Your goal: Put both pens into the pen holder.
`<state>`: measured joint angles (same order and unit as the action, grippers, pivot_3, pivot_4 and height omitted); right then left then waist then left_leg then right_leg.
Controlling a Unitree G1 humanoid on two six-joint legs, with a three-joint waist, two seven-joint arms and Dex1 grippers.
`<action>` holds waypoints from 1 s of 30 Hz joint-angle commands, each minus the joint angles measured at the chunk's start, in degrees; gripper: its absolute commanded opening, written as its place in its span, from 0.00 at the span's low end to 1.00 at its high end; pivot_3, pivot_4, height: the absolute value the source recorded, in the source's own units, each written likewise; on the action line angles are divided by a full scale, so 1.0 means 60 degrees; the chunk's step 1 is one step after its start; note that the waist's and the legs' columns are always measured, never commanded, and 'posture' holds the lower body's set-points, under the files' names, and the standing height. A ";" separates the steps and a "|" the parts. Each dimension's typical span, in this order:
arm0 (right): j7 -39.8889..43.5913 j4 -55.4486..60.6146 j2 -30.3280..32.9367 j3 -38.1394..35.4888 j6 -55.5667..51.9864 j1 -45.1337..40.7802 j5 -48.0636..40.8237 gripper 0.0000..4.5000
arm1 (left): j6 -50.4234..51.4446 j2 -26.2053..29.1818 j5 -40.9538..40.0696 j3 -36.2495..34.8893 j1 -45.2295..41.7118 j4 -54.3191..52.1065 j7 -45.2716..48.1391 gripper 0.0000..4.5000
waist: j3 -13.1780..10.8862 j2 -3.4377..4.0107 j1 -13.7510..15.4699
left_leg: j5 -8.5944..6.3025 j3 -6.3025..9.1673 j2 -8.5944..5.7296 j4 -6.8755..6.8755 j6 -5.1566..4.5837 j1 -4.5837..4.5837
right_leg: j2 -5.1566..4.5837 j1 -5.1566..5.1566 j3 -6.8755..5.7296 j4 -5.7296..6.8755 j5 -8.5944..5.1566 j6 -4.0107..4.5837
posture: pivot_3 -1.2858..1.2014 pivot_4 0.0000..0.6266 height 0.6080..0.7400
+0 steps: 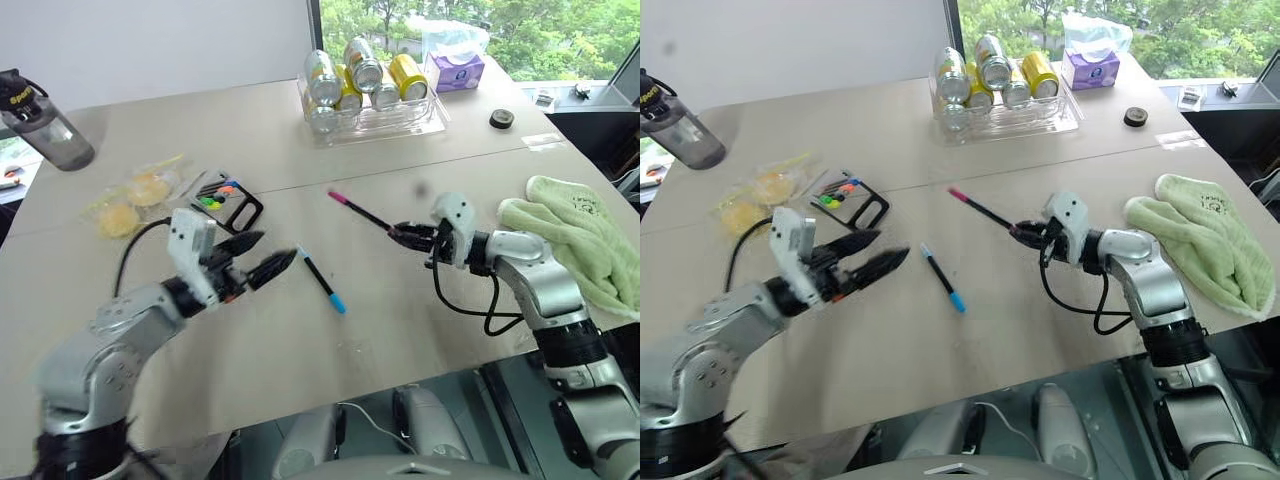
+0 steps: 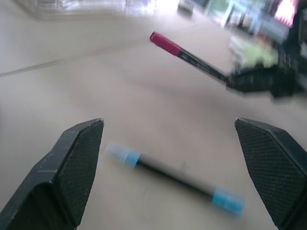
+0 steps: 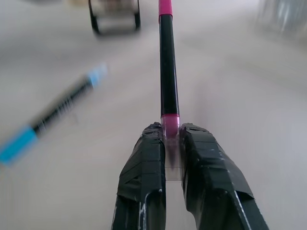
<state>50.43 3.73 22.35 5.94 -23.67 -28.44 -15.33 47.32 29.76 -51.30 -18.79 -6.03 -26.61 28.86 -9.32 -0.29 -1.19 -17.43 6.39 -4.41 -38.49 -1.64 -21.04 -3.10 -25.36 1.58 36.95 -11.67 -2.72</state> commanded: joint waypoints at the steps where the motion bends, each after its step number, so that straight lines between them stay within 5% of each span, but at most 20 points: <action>1: -0.0396 0.1140 -0.0596 0.0027 0.0348 0.0159 -0.0446 0.00 | 0.0241 -0.1195 -0.1156 0.0019 -0.0633 0.0332 -0.1131 1.00 | 0.0004 -0.0004 0.0029 | 0.0001 0.0000 -0.0001 -0.0003 0.0001 0.0004 | -0.0002 0.0002 -0.0001 0.0004 0.0000 0.0000 | 0.52 0.24 0.99; 6: -0.0567 0.1655 -0.1062 0.0370 0.0476 0.0371 -0.0555 0.00 | 0.0301 -0.2218 -0.2588 -0.0133 -0.1272 0.0577 -0.1941 1.00 | 0.0007 -0.0009 0.0057 | 0.0001 0.0003 -0.0006 -0.0013 0.0002 -0.0002 | -0.0003 0.0001 -0.0002 0.0006 0.0000 0.0000 | 0.52 0.24 0.99; 14: -0.0656 0.2108 -0.1360 0.0920 0.0450 0.0717 -0.0684 0.00 | 0.0248 -0.2299 -0.3739 0.0076 -0.1618 0.0584 -0.2071 1.00 | 0.0008 -0.0011 0.0057 | 0.0003 0.0001 -0.0009 -0.0018 0.0004 0.0002 | -0.0001 0.0001 0.0001 0.0010 0.0000 0.0000 | 0.52 0.24 0.99; 21: -0.0640 0.1951 -0.1244 0.0915 0.0383 0.0618 -0.0673 0.00 | -0.0003 -0.2160 -0.3959 0.0093 -0.1498 0.0430 -0.1944 0.28 | 0.0008 -0.0011 0.0060 | 0.0004 0.0001 -0.0010 -0.0018 0.0006 0.0003 | 0.0000 0.0002 0.0000 0.0010 0.0000 0.0001 | 0.52 0.24 0.99; 23: -0.0591 0.1918 -0.1126 0.0902 0.0204 0.0588 -0.0716 0.00 | -0.0060 -0.2117 -0.4043 0.0110 -0.1486 0.0346 -0.1941 0.15 | 0.0008 -0.0011 0.0059 | 0.0004 0.0001 -0.0010 -0.0018 0.0006 0.0003 | 0.0000 0.0002 0.0001 0.0010 0.0000 0.0001 | 0.52 0.24 0.99; 24: -0.0538 0.1916 -0.0989 0.0909 -0.0049 0.0562 -0.0773 0.11 | -0.0094 -0.2077 -0.4019 0.0133 -0.1502 0.0304 -0.1940 0.05 | 0.0009 -0.0011 0.0066 | 0.0004 0.0001 -0.0010 -0.0018 0.0006 0.0002 | 0.0000 0.0002 0.0001 0.0010 0.0000 0.0001 | 0.52 0.24 0.99; 28: -0.0750 0.2001 -0.0588 0.0728 -0.0720 0.0629 -0.0871 0.53 | -0.0295 -0.1818 -0.3410 0.0362 -0.1695 0.0164 -0.2044 0.00 | 0.0009 -0.0012 0.0079 | 0.0004 0.0002 -0.0012 -0.0018 0.0006 0.0001 | -0.0002 0.0003 -0.0001 0.0010 0.0000 0.0001 | 0.52 0.24 0.99; 30: -0.0863 0.2011 -0.0346 0.0375 -0.0841 0.0743 -0.0916 0.58 | -0.0323 -0.1576 -0.2803 0.0624 -0.1875 0.0146 -0.2284 0.00 | 0.0009 -0.0012 0.0074 | 0.0004 0.0002 -0.0012 -0.0017 0.0006 0.0002 | -0.0001 0.0003 0.0000 0.0009 0.0000 0.0001 | 0.52 0.24 0.99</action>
<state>46.50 13.67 18.55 11.82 -27.78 -24.37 -19.72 46.77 18.03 -72.40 -16.64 -15.45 -23.02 16.26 -9.27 -0.37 -0.74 -17.41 6.41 -4.48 -38.60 -1.60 -21.03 -3.11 -25.34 1.58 37.00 -11.67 -2.71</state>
